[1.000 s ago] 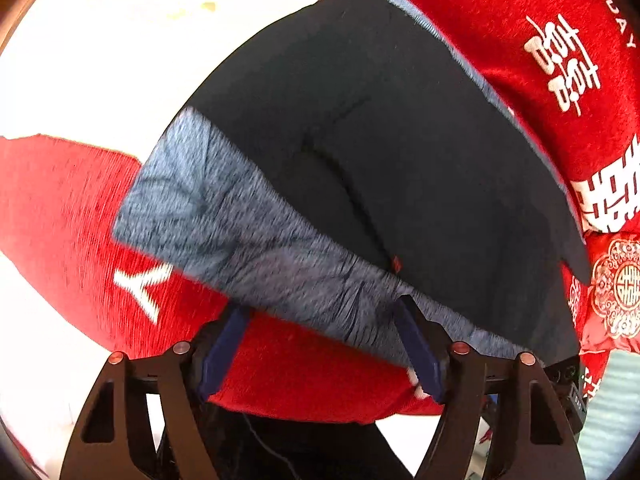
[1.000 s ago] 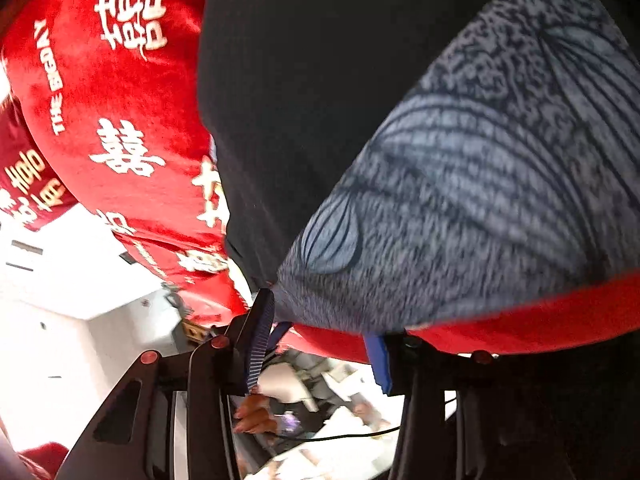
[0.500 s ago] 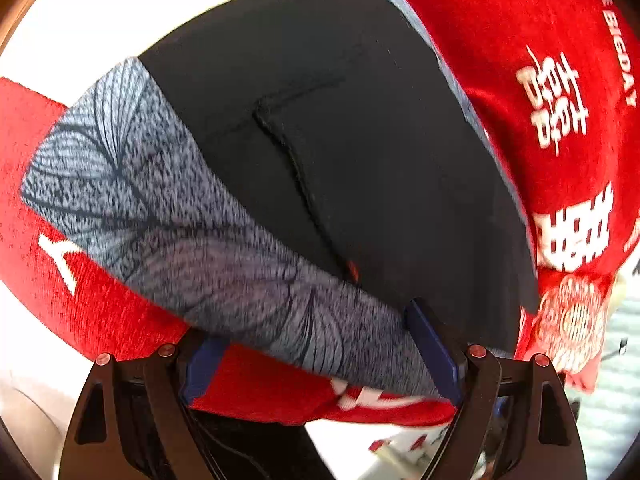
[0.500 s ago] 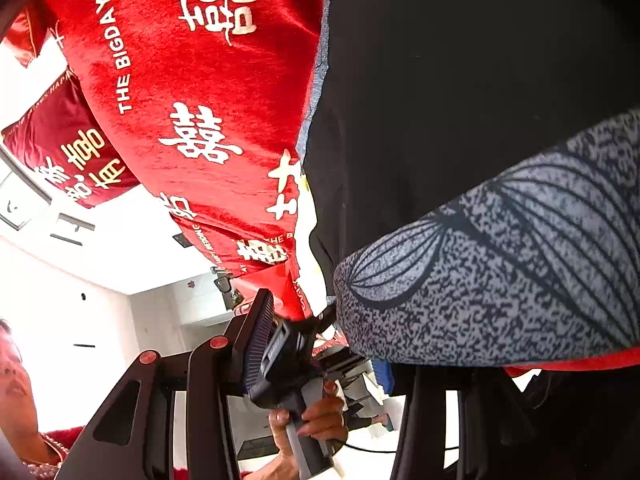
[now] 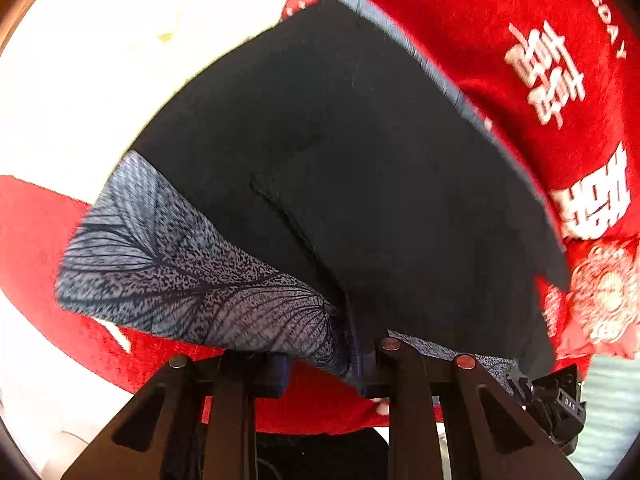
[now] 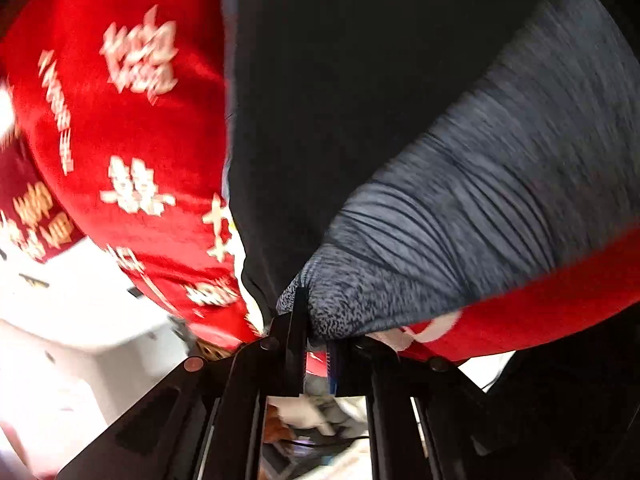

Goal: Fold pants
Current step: 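Lift the cuffs and fold the legs over onto the waistband with both grippers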

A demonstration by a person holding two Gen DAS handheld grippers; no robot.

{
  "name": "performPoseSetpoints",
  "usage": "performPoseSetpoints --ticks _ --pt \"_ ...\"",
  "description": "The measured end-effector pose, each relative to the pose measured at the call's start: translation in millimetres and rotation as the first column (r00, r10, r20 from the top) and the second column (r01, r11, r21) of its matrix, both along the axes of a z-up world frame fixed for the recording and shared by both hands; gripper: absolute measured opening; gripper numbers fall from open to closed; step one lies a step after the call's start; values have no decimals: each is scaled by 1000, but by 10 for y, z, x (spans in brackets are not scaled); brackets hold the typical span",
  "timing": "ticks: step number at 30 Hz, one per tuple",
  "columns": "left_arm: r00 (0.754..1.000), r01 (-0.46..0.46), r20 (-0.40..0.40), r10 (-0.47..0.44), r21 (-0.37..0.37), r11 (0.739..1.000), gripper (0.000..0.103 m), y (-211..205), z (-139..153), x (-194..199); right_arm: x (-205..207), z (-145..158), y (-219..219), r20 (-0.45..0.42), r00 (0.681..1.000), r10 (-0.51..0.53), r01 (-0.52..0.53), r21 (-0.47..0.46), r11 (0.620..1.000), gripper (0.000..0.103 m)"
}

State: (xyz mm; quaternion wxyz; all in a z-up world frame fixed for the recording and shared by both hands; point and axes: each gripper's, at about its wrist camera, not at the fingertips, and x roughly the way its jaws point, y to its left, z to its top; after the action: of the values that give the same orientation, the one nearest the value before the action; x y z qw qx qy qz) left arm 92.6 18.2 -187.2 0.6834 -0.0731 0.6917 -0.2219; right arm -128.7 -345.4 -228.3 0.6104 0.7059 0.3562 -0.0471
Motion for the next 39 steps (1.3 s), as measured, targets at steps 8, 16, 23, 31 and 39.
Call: performPoseSetpoints --ticks 8,16,23,31,39 --pt "988 46 149 -40 -39 998 25 -542 732 493 945 788 -880 -4 964 266 -257 -269 928 8" --pt "959 50 276 -62 51 997 25 -1628 378 1506 2389 411 -1775 -192 894 406 -448 -332 830 12" --pt "971 12 236 -46 143 990 25 -1962 -40 1780 2657 -137 -1983 -257 866 430 -487 -236 841 14" --pt "946 -3 318 -63 203 979 77 -1769 457 1543 2592 507 -1844 -203 839 505 -544 -357 759 82" --pt "909 147 326 -259 331 932 81 -2098 283 1271 2673 326 -1538 -354 729 586 -685 -390 616 47"
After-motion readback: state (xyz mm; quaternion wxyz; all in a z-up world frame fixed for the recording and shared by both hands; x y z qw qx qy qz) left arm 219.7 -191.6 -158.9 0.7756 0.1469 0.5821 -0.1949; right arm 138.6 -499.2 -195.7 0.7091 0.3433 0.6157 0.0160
